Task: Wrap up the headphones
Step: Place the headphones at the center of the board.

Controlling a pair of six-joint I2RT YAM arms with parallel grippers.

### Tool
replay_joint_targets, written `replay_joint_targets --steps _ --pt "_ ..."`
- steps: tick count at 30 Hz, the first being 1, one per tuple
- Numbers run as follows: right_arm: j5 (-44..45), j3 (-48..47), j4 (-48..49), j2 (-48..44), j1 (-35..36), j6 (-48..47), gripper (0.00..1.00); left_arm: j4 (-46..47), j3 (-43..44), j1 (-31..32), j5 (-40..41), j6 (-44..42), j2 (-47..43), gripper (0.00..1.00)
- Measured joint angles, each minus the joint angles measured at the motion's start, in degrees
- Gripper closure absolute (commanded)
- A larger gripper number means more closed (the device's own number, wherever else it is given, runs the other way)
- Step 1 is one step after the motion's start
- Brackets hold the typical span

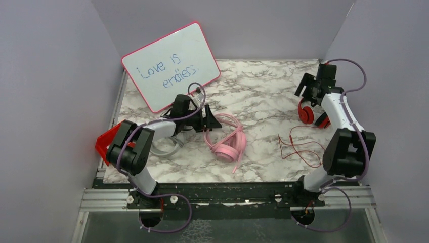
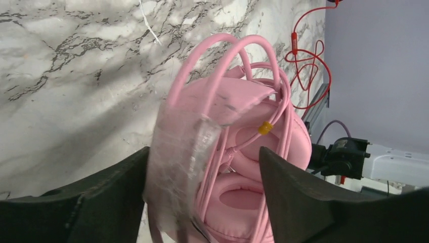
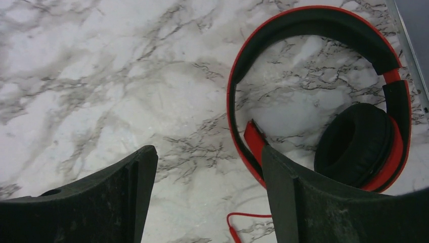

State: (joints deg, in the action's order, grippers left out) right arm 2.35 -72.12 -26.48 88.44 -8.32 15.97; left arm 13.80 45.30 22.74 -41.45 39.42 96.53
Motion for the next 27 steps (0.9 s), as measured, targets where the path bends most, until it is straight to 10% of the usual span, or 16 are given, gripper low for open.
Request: replay_joint_targets --steps 12,20,27 --pt "5.53 2.51 2.03 10.78 -2.64 -5.92 0.23 -15.61 9.44 0.00 10.69 -6.62 -6.75 0.01" --pt "5.42 -12.39 0.33 21.86 -2.80 -3.30 0.16 -20.55 10.64 0.17 12.90 -8.20 -7.76 0.02" --pt "6.01 -20.00 -4.22 28.79 -2.64 2.51 0.32 -24.37 15.32 0.26 16.04 -10.51 -11.17 0.03"
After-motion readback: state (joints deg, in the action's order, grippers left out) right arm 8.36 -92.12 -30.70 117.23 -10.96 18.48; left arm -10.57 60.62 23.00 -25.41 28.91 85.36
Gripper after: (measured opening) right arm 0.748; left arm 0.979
